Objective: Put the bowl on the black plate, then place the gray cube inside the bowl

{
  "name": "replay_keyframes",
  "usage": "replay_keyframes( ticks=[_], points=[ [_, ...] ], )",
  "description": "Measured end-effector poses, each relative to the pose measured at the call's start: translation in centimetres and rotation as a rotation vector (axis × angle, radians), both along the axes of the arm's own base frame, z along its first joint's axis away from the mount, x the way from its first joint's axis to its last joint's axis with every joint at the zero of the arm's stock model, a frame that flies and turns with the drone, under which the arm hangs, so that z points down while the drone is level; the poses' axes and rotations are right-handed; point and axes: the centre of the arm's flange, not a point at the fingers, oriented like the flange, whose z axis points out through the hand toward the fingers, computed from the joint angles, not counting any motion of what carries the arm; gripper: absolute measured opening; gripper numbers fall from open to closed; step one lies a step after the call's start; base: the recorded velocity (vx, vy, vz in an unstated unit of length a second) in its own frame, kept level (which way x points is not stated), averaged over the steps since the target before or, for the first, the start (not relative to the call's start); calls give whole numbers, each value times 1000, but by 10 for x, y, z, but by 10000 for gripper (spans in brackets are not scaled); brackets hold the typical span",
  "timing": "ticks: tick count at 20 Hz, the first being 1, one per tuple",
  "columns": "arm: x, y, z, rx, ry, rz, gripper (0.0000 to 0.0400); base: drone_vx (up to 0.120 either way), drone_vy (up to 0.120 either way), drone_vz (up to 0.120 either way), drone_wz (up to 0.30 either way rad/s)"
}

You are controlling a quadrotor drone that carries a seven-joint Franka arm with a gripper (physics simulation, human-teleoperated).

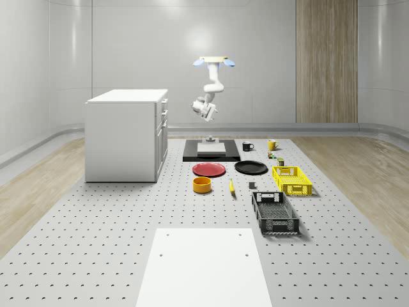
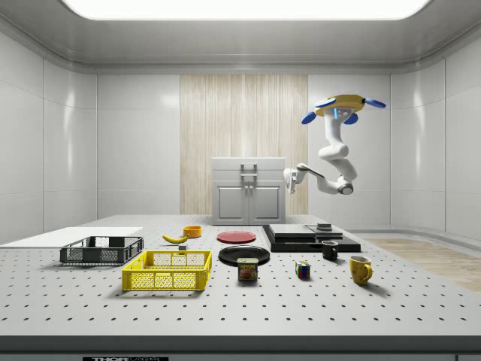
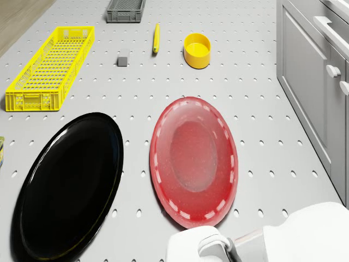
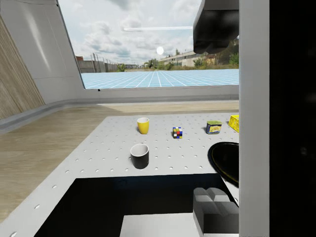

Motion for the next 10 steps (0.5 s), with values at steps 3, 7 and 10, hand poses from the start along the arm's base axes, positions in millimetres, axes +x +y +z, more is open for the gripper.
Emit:
replay_keyframes(
  ticks=[3, 7, 10],
  points=[
    [1, -26, -24, -358, 1, -13, 400, 120, -80, -120, 0],
    [1, -51, -36, -642, 5, -21, 400, 120, -120, -120, 0],
    [1, -62, -39, -758, 7, -24, 400, 120, -67, -107, 0]
  ],
)
